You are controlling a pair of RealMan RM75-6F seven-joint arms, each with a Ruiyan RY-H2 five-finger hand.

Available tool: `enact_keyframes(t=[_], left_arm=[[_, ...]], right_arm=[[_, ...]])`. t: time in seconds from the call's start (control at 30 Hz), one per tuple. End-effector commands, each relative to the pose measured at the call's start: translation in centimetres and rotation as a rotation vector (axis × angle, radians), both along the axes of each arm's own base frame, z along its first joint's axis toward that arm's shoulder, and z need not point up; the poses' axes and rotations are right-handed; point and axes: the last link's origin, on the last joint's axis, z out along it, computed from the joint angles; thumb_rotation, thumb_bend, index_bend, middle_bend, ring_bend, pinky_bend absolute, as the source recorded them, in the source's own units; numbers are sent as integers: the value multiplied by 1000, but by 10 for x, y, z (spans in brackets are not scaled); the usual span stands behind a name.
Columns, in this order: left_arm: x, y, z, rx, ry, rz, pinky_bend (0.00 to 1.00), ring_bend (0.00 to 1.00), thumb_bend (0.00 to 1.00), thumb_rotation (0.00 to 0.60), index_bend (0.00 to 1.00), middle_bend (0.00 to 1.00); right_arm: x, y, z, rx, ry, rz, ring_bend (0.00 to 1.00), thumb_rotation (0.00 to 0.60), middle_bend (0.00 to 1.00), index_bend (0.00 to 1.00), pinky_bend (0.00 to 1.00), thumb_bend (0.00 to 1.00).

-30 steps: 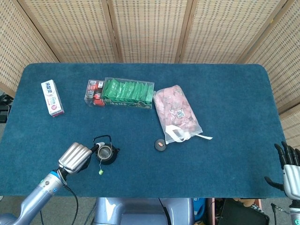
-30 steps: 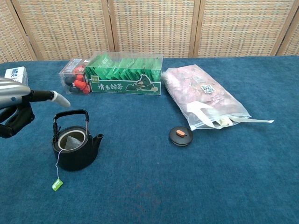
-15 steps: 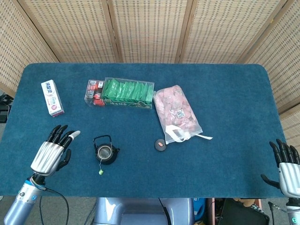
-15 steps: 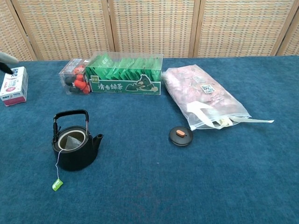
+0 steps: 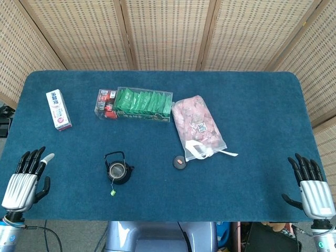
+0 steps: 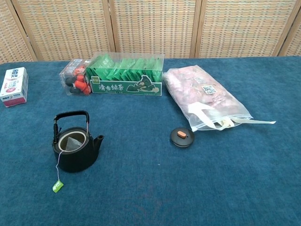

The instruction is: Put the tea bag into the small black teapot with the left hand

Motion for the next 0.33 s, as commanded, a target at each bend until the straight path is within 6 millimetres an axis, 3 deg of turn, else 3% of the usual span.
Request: enact_keyframes(t=[0.03,0.33], left_arm=[[-4,-3,3,8,10,9,0,0,626,600,133,0],[-8,-7,5,7,13,21,0,0,625,600,133,0]], right_arm=[[1,0,-2,8,-2,3,0,600,76,29,0,55],[4,-2,-4,16,-1,18,0,600,76,29,0,55]])
